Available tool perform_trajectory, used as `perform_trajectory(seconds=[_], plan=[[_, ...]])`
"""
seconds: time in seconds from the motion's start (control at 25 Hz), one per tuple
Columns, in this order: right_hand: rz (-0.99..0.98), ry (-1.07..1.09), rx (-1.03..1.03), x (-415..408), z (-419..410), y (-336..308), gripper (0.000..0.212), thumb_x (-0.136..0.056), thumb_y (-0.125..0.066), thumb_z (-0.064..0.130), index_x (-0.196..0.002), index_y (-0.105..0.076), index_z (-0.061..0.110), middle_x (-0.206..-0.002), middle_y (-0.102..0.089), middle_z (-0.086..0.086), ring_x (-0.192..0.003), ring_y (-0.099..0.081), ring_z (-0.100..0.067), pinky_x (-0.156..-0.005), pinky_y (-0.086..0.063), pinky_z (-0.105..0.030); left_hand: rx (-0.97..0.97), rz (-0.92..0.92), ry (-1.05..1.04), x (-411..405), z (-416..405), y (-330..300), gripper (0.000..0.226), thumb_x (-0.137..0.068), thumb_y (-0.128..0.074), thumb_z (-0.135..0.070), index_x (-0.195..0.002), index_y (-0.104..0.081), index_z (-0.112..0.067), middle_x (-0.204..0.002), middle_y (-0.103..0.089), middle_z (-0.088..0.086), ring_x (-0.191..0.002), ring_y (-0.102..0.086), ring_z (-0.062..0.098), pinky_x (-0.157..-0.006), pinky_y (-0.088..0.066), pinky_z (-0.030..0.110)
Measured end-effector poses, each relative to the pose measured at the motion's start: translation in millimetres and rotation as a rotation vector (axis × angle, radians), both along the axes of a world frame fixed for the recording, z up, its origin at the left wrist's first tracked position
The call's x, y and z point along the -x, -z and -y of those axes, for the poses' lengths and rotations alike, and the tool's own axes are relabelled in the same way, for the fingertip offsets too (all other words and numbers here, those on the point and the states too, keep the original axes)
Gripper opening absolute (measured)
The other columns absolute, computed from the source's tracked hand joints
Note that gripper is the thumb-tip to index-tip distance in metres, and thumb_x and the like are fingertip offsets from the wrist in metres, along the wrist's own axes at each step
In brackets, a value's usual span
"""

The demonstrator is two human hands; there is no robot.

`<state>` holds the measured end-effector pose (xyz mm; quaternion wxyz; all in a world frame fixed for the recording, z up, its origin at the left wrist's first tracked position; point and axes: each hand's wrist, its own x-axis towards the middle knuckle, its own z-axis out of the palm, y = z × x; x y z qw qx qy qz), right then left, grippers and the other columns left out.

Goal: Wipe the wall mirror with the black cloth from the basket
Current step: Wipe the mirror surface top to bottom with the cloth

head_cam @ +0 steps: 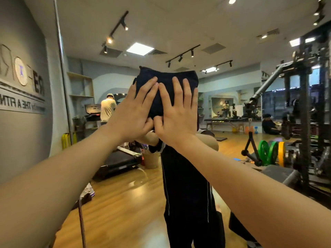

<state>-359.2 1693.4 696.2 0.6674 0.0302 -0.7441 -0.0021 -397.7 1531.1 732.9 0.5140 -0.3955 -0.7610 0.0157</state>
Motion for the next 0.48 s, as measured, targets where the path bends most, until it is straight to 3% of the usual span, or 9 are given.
perform_trajectory(seconds=[0.12, 0.32, 0.48], plan=[[0.013, -0.031, -0.052, 23.6, 62.4, 1.6, 0.081, -0.083, -0.044, 0.045, -0.158, -0.041, 0.016, -0.166, -0.031, -0.021, -0.155, -0.022, -0.044, -0.126, -0.014, -0.064, -0.020, -0.002, -0.063, 21.0, 66.1, 6.7, 0.087, -0.088, -0.043, -0.039, -0.164, -0.014, -0.006, -0.172, -0.010, 0.012, -0.150, -0.025, 0.047, -0.118, -0.039, 0.057], [0.068, -0.046, -0.150, 51.8, 132.6, 17.0, 0.083, -0.085, -0.044, 0.046, -0.162, -0.034, 0.017, -0.169, -0.024, -0.021, -0.157, -0.015, -0.043, -0.127, -0.008, -0.063, -0.060, 0.009, -0.122, 45.4, 143.6, 31.8, 0.090, -0.089, -0.048, -0.036, -0.164, -0.010, -0.005, -0.173, -0.006, 0.013, -0.151, -0.024, 0.048, -0.122, -0.030, 0.061], [0.090, -0.058, -0.234, 62.2, 154.3, 37.7, 0.082, -0.086, -0.041, 0.047, -0.162, -0.033, 0.017, -0.169, -0.024, -0.021, -0.157, -0.015, -0.043, -0.127, -0.007, -0.063, -0.156, 0.077, -0.107, 51.7, 168.4, 63.9, 0.091, -0.086, -0.047, -0.035, -0.165, -0.010, -0.008, -0.173, -0.007, 0.009, -0.149, -0.026, 0.048, -0.111, -0.046, 0.061]])
